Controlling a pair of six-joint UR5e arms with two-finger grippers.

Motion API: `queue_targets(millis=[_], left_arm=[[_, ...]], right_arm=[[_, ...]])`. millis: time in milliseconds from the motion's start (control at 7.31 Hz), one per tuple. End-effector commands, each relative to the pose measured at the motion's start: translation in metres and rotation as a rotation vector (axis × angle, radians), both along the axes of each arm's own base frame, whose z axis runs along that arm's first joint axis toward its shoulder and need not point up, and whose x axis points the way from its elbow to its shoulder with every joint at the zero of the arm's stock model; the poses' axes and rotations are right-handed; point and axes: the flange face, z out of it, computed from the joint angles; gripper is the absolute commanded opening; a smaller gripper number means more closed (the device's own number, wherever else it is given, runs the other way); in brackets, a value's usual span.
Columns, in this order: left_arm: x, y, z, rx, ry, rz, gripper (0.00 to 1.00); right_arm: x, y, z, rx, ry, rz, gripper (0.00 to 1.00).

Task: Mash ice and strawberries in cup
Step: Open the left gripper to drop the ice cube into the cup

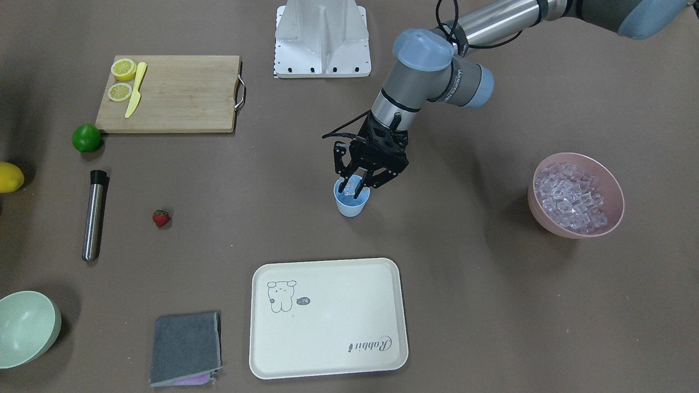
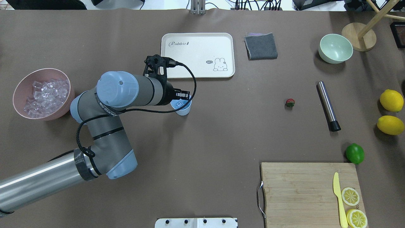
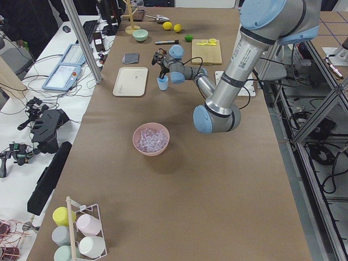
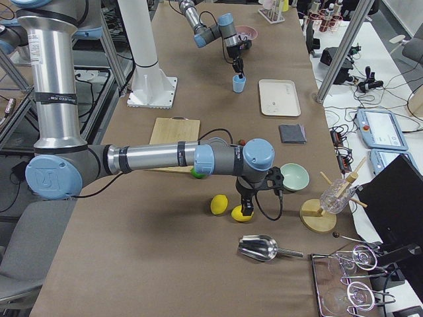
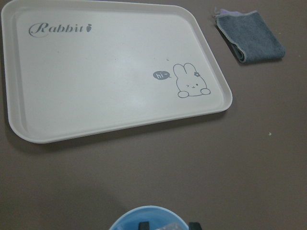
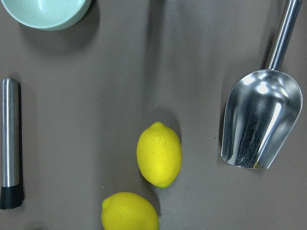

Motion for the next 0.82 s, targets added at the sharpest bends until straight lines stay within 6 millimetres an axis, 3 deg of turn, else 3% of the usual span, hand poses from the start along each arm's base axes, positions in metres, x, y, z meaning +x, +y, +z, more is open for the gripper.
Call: queue_targets(millis=[0, 411, 548, 684], left_arm=[[0.0, 0.0, 0.005, -0.002, -0.013, 0.002, 0.95], [-0.023, 0.008, -0.023, -0.01, -0.014, 0.004, 0.98], [-0.048, -0.006, -0.03, -0.042, -0.023, 0.017, 0.98], [-0.084, -0.029, -0.026, -0.065, -0.034, 0.018, 0.98]], right_arm=[[0.0, -0.001, 0.0, 0.0, 0.0, -0.001, 1.0], [-0.001, -0.005, -0.003, 0.005, 0.0, 0.0, 1.0], [-0.001, -0.01, -0.009, 0.014, 0.0, 0.0, 1.0], [-0.008, -0.023, -0.024, 0.042, -0.002, -0.012, 1.0]])
